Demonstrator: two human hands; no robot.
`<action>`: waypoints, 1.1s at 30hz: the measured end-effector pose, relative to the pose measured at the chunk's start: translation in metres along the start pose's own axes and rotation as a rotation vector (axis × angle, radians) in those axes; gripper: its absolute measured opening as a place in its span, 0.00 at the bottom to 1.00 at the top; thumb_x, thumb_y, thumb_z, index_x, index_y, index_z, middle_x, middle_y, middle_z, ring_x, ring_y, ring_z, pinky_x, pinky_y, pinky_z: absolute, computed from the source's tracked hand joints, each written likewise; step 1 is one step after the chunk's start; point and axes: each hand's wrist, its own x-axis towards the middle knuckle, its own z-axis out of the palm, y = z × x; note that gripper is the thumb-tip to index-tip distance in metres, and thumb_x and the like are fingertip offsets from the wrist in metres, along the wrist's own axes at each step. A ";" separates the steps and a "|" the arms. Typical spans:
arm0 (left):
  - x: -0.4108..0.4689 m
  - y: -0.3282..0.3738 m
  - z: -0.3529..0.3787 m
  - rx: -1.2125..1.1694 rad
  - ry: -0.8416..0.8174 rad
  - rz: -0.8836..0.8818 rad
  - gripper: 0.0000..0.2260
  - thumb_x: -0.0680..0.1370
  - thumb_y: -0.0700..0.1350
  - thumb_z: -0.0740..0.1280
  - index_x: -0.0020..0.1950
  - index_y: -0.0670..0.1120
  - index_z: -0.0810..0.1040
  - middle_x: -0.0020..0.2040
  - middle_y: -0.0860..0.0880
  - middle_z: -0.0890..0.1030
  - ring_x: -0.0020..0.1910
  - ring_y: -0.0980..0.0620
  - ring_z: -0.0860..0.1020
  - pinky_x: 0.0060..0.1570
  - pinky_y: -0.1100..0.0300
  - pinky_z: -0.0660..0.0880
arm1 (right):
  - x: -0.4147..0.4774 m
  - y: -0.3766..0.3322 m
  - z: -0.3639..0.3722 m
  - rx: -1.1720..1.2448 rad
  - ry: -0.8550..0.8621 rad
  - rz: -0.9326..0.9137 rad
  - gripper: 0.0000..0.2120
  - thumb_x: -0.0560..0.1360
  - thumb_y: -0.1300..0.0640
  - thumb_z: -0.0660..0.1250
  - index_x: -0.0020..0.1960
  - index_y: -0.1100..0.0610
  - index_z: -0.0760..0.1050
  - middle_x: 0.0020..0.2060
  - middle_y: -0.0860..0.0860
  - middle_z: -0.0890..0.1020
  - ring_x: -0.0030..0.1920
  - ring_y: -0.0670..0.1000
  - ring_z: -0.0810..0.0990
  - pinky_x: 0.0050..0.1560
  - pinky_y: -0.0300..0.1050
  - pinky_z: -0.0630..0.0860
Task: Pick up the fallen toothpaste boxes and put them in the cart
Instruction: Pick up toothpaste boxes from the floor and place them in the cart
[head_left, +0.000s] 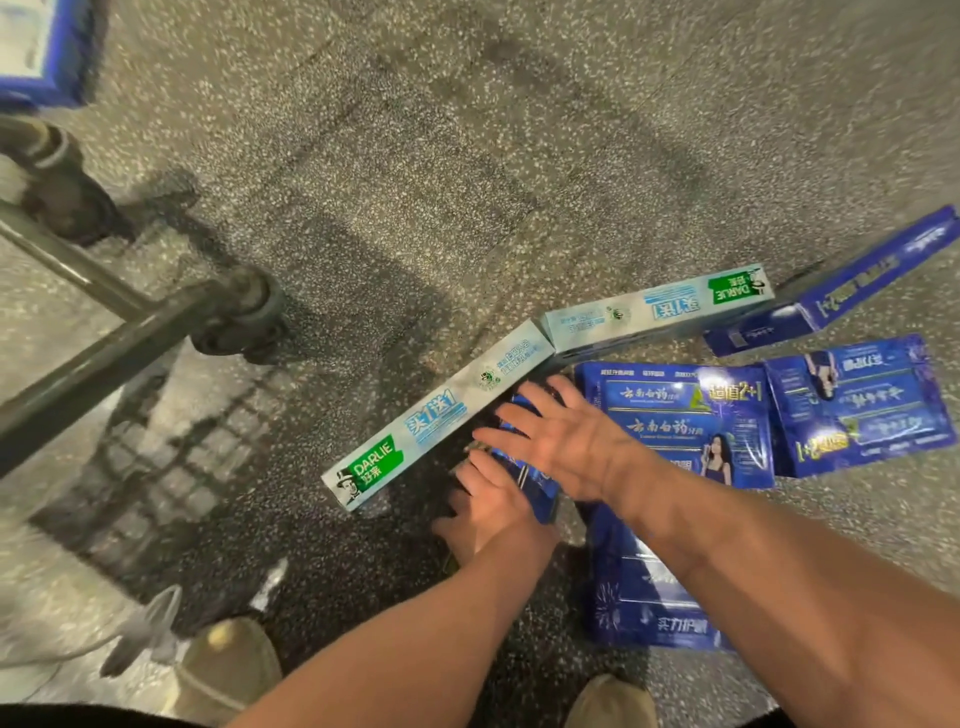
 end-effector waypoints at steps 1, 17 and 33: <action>-0.001 -0.001 0.001 -0.002 -0.006 -0.004 0.61 0.62 0.75 0.72 0.77 0.42 0.43 0.69 0.47 0.60 0.65 0.48 0.69 0.60 0.44 0.72 | 0.001 -0.002 0.003 -0.036 0.012 -0.012 0.42 0.78 0.55 0.68 0.82 0.44 0.44 0.79 0.52 0.55 0.78 0.63 0.51 0.75 0.66 0.49; -0.074 -0.045 -0.071 0.194 0.077 0.345 0.49 0.67 0.66 0.74 0.75 0.41 0.54 0.64 0.45 0.69 0.61 0.43 0.73 0.55 0.45 0.72 | -0.068 -0.030 -0.058 -0.079 0.014 0.058 0.40 0.71 0.46 0.73 0.76 0.55 0.58 0.72 0.56 0.67 0.77 0.60 0.58 0.76 0.66 0.42; -0.416 -0.031 -0.413 0.283 0.140 0.561 0.46 0.71 0.62 0.71 0.79 0.48 0.50 0.70 0.45 0.67 0.69 0.42 0.69 0.66 0.43 0.65 | -0.403 -0.022 -0.419 0.128 0.156 0.159 0.35 0.58 0.42 0.76 0.60 0.54 0.71 0.50 0.52 0.77 0.48 0.56 0.76 0.49 0.54 0.70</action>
